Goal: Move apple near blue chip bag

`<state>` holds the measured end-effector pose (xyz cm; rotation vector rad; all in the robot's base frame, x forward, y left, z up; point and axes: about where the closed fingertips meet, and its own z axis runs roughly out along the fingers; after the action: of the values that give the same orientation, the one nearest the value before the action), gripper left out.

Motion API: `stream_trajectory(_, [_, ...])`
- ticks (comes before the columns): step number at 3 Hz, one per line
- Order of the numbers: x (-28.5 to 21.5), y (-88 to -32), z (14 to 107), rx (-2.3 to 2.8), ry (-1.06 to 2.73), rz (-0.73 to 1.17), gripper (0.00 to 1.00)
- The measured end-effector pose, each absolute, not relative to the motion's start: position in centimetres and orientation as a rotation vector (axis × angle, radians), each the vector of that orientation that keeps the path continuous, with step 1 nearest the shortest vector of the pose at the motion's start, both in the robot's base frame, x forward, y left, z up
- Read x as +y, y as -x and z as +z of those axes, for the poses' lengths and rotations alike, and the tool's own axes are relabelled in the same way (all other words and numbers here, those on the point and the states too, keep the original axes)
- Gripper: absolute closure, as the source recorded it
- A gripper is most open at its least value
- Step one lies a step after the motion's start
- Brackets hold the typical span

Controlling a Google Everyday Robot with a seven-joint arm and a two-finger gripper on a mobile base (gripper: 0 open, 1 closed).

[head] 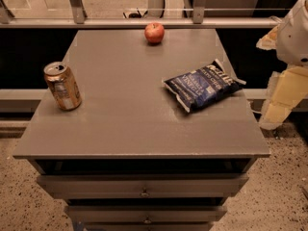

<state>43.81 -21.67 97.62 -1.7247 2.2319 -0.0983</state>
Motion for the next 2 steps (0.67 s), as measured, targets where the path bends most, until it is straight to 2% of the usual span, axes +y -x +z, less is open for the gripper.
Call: stream_trajectory(2, [-20.8,-45.8,97.9,2.129,1.719,-0.104,0.00])
